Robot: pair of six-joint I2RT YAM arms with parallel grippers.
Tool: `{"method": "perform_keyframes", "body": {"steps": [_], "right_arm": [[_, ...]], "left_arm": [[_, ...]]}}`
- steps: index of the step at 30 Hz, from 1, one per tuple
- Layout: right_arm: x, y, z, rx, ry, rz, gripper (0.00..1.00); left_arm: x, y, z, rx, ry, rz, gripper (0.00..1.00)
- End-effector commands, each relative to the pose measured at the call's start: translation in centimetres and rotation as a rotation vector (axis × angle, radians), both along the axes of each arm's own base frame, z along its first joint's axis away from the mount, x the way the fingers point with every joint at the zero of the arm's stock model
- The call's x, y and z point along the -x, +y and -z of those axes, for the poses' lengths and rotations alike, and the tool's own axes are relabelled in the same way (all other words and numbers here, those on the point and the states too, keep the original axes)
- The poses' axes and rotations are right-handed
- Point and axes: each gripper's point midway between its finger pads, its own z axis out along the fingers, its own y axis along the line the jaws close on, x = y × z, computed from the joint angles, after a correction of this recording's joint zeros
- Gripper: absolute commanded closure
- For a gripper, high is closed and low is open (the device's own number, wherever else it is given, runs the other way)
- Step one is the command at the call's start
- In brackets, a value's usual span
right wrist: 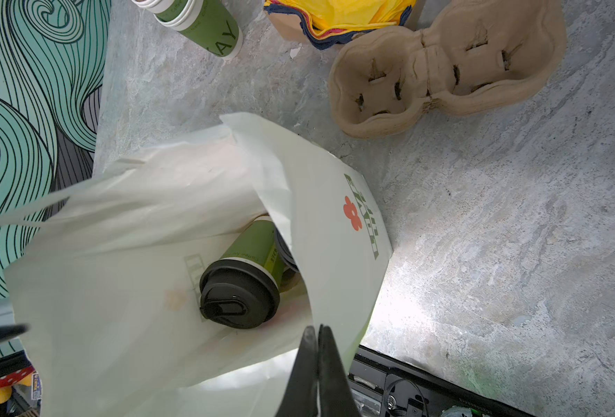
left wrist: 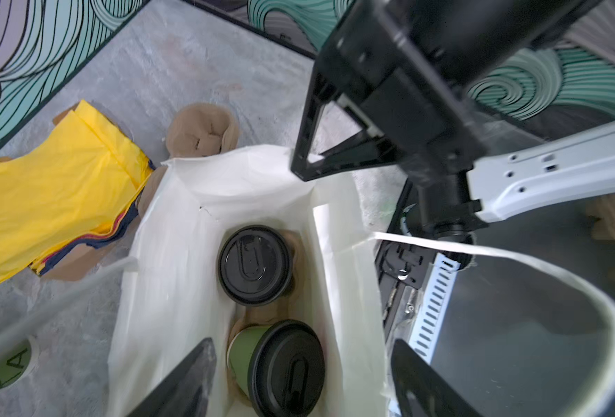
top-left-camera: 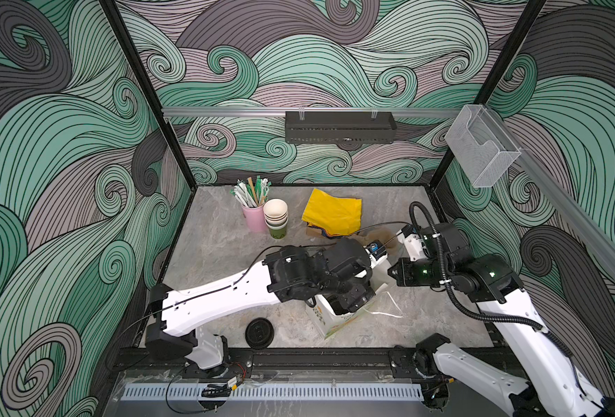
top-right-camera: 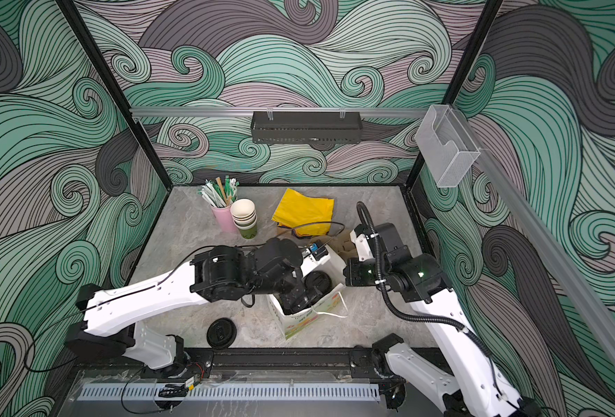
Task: Pack a coffee takeout order
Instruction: Rotate the takeout bag at the center of the table.
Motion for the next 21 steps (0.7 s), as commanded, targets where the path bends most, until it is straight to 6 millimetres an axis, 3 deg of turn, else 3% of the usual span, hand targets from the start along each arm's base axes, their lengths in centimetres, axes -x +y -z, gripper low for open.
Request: {"method": "perform_keyframes", "body": {"steps": [1,4,7,11,17,21], "right_arm": [[0.5,-0.5,0.6,0.024,0.015,0.010,1.00],[0.5,-0.6,0.4,0.025,0.009,0.013,0.93],[0.5,-0.6,0.2,0.019,0.007,0.016,0.79],[1.0,-0.5,-0.3,0.000,-0.003,0.009,0.62],[1.5,-1.6,-3.7,0.005,-0.092,0.020,0.37],[1.3,-3.3,-6.7,0.042,-0.210,0.075,0.35]], "left_arm": [[0.5,-0.8,-3.2,0.126,-0.032,0.032,0.23],[-0.5,0.2,-5.3,0.177,-0.095,-0.021,0.23],[-2.5,2.4,-8.6,0.261,-0.184,-0.156,0.22],[-4.4,5.2,-11.2,0.357,-0.222,-0.296,0.21],[-5.7,8.6,-14.5,0.461,-0.258,-0.409,0.21],[-7.4,12.3,-16.3,0.512,-0.307,-0.583,0.21]]}}
